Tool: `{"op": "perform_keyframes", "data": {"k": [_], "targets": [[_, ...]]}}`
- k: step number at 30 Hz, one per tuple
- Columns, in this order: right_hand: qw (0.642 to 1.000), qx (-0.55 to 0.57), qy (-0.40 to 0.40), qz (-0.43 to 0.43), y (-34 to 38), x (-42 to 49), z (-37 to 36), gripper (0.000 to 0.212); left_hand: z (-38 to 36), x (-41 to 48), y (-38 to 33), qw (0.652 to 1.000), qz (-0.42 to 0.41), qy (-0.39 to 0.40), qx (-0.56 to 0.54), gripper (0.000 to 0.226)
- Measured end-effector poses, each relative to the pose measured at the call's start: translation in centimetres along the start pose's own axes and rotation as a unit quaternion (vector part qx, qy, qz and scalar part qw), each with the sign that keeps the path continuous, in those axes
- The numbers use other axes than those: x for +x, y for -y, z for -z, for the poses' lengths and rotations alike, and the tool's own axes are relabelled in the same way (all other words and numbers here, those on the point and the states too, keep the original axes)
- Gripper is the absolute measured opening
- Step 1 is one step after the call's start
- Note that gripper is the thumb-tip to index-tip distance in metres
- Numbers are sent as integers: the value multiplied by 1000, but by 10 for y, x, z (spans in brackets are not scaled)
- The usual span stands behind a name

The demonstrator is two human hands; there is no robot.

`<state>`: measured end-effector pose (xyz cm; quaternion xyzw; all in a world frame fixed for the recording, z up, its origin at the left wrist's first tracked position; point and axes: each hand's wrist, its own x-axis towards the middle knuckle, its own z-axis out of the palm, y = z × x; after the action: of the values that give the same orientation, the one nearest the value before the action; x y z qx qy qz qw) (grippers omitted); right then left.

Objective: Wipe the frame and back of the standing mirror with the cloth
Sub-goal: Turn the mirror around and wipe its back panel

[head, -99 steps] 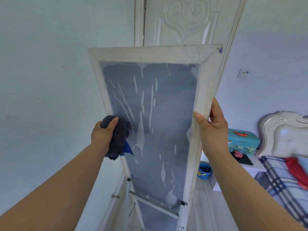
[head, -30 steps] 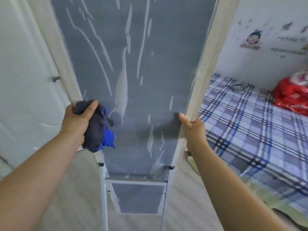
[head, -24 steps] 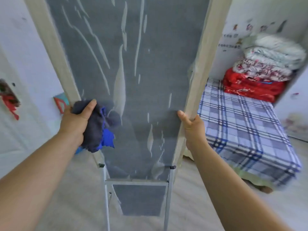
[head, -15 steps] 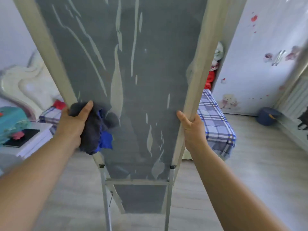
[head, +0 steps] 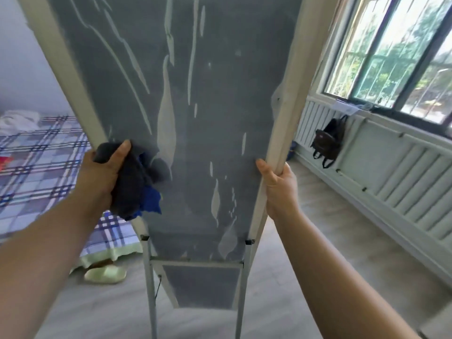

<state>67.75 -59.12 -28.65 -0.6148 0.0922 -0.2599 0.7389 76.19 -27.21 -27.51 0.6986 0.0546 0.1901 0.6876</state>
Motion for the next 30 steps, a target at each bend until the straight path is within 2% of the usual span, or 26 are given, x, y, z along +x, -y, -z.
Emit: {"op": "perform_keyframes", "data": {"k": [5,10,12,17,20,22,25,30], "targets": [[997,-5,-66,29,12,50,71,23,-113,15,13,996,10,80,-26,57],[990,-35,-129,47,13,95,119,15,-210,37,21,986,34,161,-40,93],[985,-39,-158,51,14,111,133,17,-247,49,27,979,31,193,-50,87],[966,-47,-242,75,17,159,165,27,-361,85,33,960,25,271,-65,51],[950,-59,-292,95,22,185,185,37,-428,101,31,945,31,318,-70,84],[939,-66,-323,101,25,204,201,44,-469,106,30,939,25,337,-64,92],[925,-70,-356,112,24,230,227,50,-525,109,29,930,12,362,-52,93],[909,-75,-393,116,18,283,292,57,-631,102,36,919,17,391,-60,80]]}}
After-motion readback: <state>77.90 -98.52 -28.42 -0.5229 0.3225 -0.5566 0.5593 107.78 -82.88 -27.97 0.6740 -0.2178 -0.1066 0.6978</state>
